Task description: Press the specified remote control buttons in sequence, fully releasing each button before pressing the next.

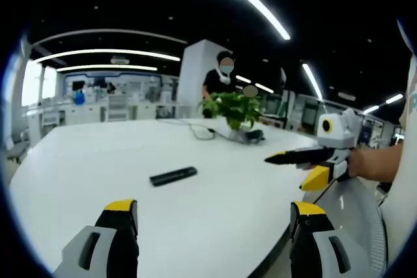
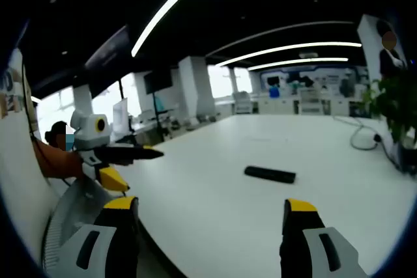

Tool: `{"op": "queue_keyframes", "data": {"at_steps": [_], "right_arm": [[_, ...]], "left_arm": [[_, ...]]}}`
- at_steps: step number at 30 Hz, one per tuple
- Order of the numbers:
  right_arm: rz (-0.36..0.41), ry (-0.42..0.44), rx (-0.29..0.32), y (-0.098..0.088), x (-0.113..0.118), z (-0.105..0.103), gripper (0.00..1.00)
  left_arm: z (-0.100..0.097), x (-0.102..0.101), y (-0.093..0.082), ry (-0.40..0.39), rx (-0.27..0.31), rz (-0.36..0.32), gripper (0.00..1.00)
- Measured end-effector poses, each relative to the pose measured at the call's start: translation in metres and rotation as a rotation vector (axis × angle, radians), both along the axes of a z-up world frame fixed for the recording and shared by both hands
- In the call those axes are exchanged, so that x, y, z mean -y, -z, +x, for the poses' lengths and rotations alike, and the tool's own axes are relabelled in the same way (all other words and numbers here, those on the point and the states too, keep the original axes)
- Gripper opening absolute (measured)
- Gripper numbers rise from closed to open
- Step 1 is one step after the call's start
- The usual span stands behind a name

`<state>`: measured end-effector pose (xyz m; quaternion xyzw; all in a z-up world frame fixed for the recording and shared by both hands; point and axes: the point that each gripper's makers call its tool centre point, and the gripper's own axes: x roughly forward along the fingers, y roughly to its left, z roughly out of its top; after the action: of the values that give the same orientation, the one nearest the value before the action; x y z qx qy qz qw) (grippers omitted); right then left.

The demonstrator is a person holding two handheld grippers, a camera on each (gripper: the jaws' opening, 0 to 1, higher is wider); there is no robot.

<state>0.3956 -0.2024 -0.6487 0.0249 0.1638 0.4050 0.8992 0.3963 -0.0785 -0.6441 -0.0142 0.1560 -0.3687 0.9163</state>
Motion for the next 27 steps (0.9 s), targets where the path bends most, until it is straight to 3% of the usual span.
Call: {"op": "queue_keyframes", "data": {"at_steps": [27], "right_arm": [[-0.021,-0.011,-0.002,0.004,0.0003,-0.002,0.9]], "left_arm": [[-0.0042,0.006,-0.0013,0.019,0.004,0.001,1.0]]}}
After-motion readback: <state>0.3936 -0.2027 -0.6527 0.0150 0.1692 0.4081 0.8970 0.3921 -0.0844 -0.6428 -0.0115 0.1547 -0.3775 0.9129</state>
